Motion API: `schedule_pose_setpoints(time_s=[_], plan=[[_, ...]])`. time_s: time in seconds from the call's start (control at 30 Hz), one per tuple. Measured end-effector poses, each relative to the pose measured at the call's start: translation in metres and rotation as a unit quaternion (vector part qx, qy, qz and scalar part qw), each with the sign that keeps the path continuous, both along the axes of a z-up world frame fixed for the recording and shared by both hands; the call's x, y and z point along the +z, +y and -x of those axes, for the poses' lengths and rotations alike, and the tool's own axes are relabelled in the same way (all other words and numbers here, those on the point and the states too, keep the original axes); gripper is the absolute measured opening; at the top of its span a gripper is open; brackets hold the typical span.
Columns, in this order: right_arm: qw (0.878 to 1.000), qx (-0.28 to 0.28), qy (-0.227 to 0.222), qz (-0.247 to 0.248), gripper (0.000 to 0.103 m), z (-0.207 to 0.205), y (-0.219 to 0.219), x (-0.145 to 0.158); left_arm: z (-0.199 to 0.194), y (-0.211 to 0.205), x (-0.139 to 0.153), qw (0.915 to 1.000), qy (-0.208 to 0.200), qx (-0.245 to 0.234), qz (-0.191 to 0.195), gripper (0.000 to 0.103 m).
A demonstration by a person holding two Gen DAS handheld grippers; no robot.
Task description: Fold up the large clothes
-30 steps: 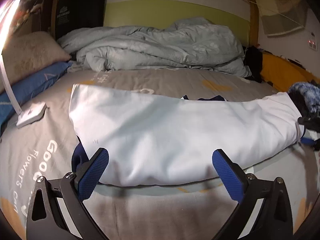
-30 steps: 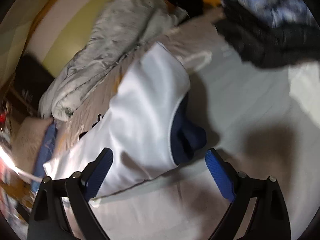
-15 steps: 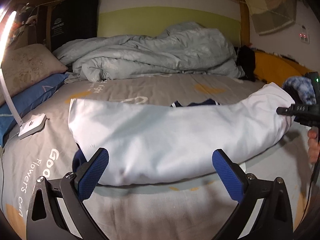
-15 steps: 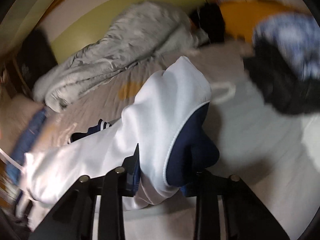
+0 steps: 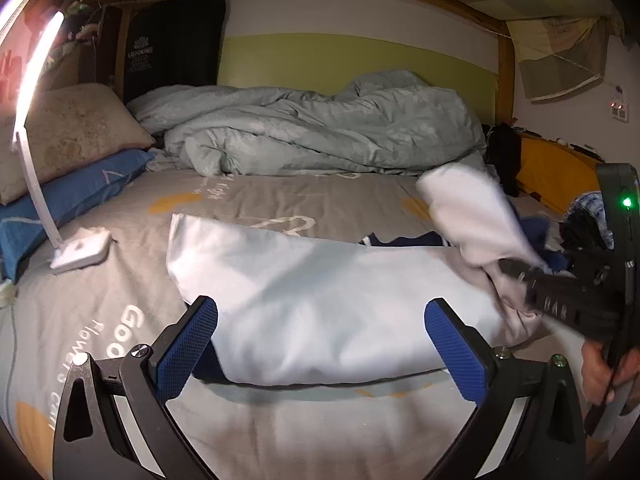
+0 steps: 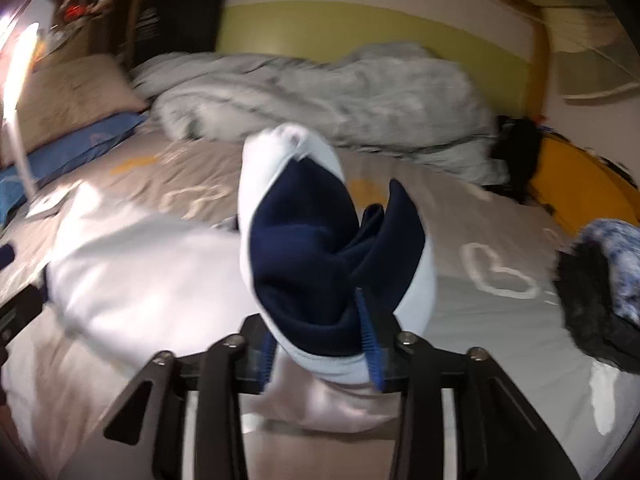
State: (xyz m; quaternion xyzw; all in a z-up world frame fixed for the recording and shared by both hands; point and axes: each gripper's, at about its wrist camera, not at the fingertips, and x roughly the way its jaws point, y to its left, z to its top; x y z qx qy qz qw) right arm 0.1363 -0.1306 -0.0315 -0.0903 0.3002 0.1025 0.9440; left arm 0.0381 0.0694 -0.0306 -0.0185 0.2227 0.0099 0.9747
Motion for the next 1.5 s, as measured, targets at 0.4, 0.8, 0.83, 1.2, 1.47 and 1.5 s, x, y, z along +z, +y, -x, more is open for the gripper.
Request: schedule_pose_setpoints(time_s=[0.4,0.8,0.83,1.2,1.47,1.5], plan=[[0.978,0.089,0.071,-0.173,0.074,0.013,-0.023,0.005,0.001,0.015,0.003,0.9995,0.003,0.003,0.032,0.103],[0.990,-0.055,0.012,-0.128,0.101,-0.002,-0.050,0.018,0.002,0.029,0.006,0.9988,-0.004,0.023,0.044,0.103],[0.990,-0.056,0.018,-0.131,0.101,-0.004,-0.049,0.017,0.000,0.034,0.006,0.9984,-0.002,0.029,0.048,0.103],[0.991,-0.045,0.012,-0.123,0.103,0.010,-0.055,0.013,-0.039,0.123,-0.018,0.9827,0.078,0.126,0.111,0.103],[0.992,-0.064,0.011,-0.110,0.103,0.011,-0.072,0.010,-0.075,0.154,-0.073,0.9449,0.138,0.074,0.287,0.103],[0.991,-0.065,0.012,-0.115,0.103,0.011,-0.074,0.009,-0.080,0.155,-0.079,0.9400,0.138,0.063,0.306,0.103]])
